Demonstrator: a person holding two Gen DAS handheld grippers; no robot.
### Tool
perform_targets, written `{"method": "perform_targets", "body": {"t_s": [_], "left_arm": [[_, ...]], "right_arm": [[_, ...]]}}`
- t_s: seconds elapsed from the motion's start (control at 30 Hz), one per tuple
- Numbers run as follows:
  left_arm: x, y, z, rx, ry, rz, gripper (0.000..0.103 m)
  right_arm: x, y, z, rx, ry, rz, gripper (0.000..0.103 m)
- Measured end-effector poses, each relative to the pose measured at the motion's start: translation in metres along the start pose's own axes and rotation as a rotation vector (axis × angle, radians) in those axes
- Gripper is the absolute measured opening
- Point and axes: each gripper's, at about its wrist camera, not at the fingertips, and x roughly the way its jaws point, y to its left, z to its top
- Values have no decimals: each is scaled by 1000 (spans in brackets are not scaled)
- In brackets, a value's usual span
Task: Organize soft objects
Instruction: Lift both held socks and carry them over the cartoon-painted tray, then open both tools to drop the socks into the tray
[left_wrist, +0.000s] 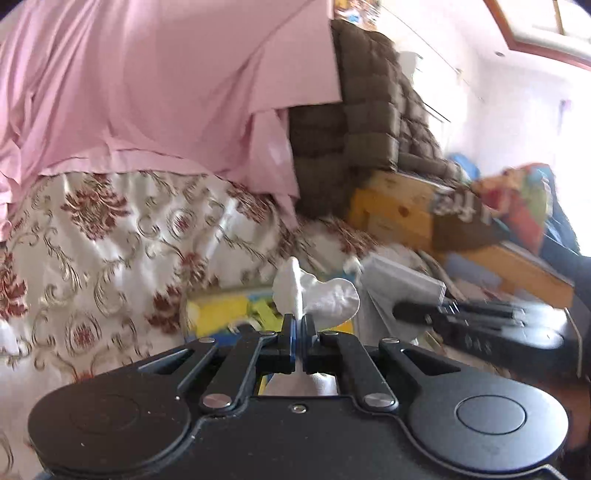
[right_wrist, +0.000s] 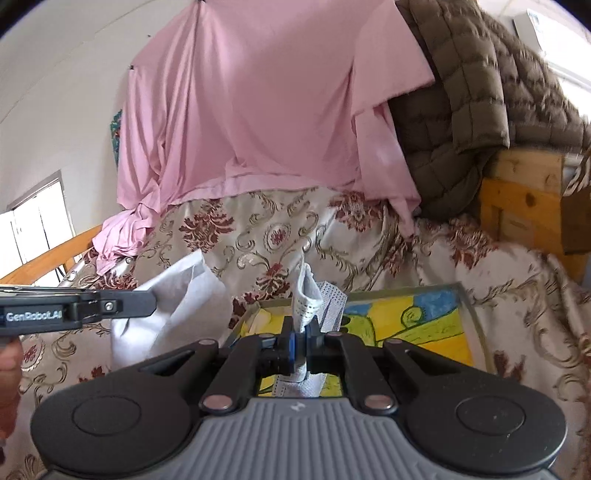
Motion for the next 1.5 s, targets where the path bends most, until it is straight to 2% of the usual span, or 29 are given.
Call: {"method": "perform_targets", "body": {"t_s": [0.2,0.53,0.67,0.73,0.8,0.83,0.87,1.0,1.13,1.17,1.27,1.5], "left_arm": [[48,14,3,-25,22,50,2],[103,35,-24,-78,143,120,2],[115,34,-29,-74,197,134,3],[121,31,-31,-49,226,148,4],[126,28,-34,-36,263,164,5],[128,28,-35,-39,276,164,7],[129,29,-36,-44,286,159,13],[123,30,-38,-79,270,143,23],[110,27,-37,-114,220,124,43],[105,26,-37,-117,200,123,53],[83,20,-35,-112,126,125,66],[23,8,-27,-113,5,130,80]], "right_arm": [[40,-12,-11,46,90,11,6],[83,-28,-26,115,264,-23,8],[87,-37,-31,159,306,-37,19],[85,-40,-32,161,313,-41,19],[82,-41,-33,156,313,-49,27],[78,-41,-33,153,311,-56,36],[74,-41,-33,150,306,-59,39],[55,-41,-30,129,279,-69,55],[26,-33,-23,95,212,-73,70],[19,-31,-21,90,195,-72,75],[-4,-24,-15,76,136,-71,82],[-60,-1,-4,47,3,-77,93]]}}
